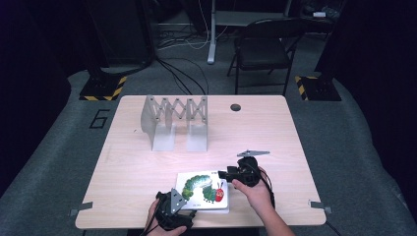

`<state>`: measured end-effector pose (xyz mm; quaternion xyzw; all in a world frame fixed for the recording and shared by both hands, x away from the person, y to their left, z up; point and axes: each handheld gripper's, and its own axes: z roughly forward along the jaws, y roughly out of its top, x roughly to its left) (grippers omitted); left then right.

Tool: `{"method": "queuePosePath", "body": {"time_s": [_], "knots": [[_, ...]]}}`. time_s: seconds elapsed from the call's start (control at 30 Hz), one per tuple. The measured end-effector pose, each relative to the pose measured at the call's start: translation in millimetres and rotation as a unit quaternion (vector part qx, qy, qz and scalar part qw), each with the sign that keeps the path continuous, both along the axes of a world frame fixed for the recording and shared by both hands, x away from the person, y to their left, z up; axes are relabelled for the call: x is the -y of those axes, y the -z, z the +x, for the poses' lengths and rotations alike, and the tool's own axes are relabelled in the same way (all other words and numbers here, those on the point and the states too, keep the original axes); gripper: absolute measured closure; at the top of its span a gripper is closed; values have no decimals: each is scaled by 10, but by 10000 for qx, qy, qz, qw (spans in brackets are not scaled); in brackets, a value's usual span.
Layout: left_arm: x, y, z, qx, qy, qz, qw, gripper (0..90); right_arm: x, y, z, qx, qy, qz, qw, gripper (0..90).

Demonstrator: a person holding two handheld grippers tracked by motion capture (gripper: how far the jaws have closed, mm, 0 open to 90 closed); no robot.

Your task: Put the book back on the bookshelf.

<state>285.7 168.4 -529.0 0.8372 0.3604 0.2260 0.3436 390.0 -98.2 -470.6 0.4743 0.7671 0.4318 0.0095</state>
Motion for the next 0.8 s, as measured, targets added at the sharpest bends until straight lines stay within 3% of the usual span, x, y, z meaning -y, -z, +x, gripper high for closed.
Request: {"method": "queuePosePath", "body": {"time_s": [0.3, 0.47, 0.7, 0.8], "knots": [[18, -1, -30, 236, 77, 139, 9996, 68, -12, 9, 27, -19, -4, 21, 10000, 485], [43, -16, -83, 510, 381, 335, 9974, 156, -23, 10, 29, -26, 6, 5, 10000, 485], [32, -6, -73, 466, 403, 213, 9979, 158, -22, 43, 54, -68, -5, -36, 10000, 466], [32, 5, -77, 541, 351, 213, 9977, 157, -9, 54, 78, -133, -39, 93, 9999, 440]]}}
